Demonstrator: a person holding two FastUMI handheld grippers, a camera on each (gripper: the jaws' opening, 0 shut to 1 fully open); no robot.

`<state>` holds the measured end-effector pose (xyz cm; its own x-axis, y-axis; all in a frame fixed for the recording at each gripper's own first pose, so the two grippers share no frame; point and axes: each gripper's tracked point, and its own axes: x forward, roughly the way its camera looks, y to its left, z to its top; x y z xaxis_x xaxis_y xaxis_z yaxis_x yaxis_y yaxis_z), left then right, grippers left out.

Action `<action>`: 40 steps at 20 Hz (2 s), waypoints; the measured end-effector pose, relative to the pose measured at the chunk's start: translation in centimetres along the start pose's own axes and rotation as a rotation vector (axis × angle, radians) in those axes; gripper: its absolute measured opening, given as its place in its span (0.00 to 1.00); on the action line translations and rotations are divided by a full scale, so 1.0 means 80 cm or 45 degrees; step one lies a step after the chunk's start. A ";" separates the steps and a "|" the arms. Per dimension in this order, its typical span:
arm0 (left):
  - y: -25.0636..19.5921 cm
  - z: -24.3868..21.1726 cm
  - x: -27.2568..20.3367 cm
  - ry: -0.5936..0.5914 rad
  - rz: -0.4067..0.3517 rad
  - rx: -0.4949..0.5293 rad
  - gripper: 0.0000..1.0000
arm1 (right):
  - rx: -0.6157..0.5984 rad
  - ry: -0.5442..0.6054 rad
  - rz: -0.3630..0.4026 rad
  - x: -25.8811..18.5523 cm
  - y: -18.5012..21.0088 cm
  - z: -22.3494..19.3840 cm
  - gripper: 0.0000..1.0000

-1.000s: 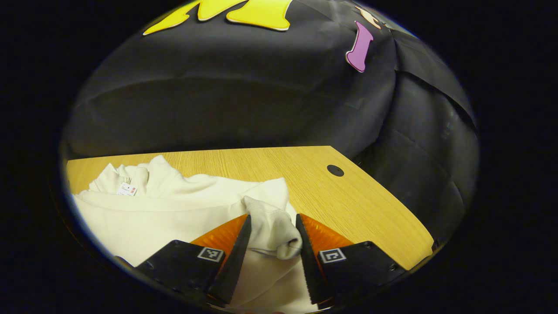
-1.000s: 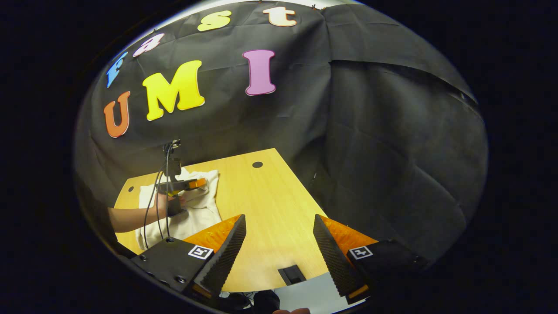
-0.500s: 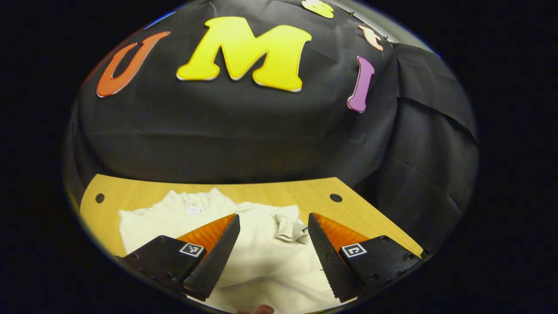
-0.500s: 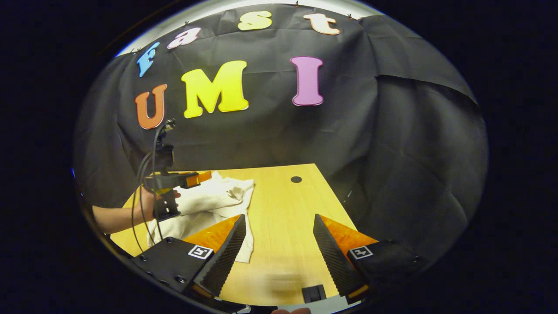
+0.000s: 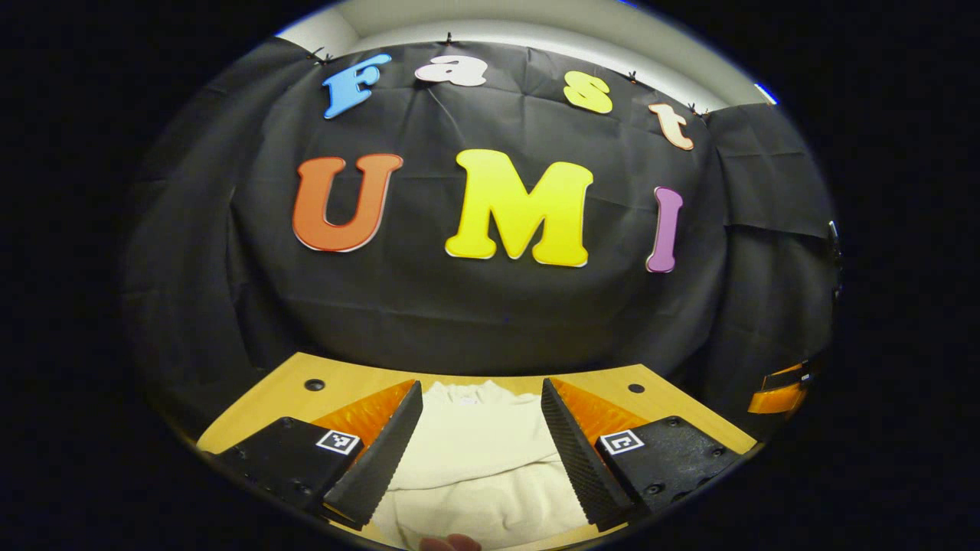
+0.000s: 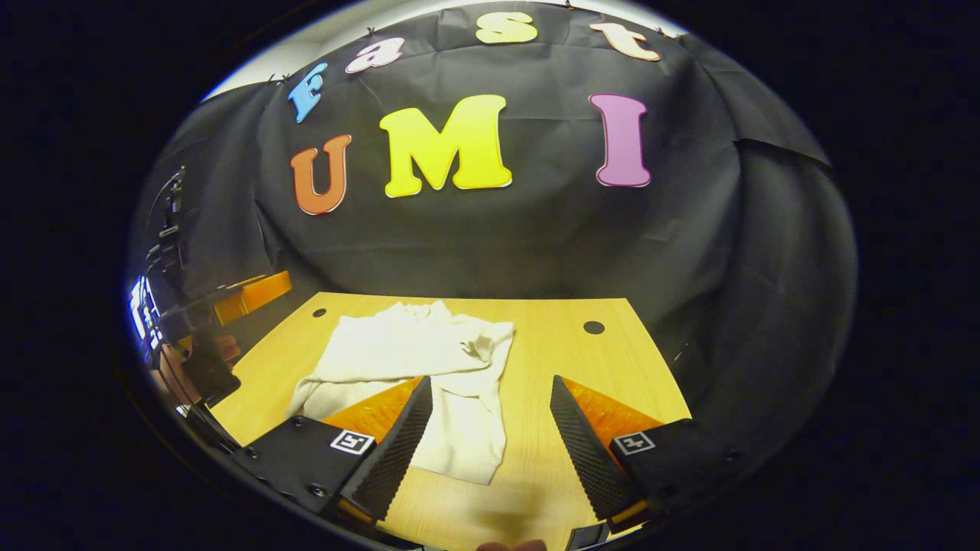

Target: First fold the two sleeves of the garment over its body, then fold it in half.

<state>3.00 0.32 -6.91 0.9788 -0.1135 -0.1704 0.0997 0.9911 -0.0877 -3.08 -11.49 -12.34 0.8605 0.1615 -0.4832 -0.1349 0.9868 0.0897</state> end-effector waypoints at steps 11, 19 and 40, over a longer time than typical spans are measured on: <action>0.049 -0.142 -0.078 0.361 0.004 -0.218 0.98 | -0.060 0.154 0.058 0.030 0.000 -0.058 0.97; 0.075 -0.314 -0.120 0.857 -0.010 -0.323 0.99 | -0.013 0.515 0.009 0.059 -0.048 -0.203 0.98; 0.063 -0.357 -0.088 1.108 0.029 -0.666 0.82 | 0.182 0.811 0.010 0.151 0.021 -0.284 0.40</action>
<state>-8.54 4.17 -34.20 0.4886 -0.3125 -0.8146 -0.2123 0.8630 -0.4584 -4.10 -7.64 -37.82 0.3937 0.1880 -0.8998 -0.0356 0.9812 0.1895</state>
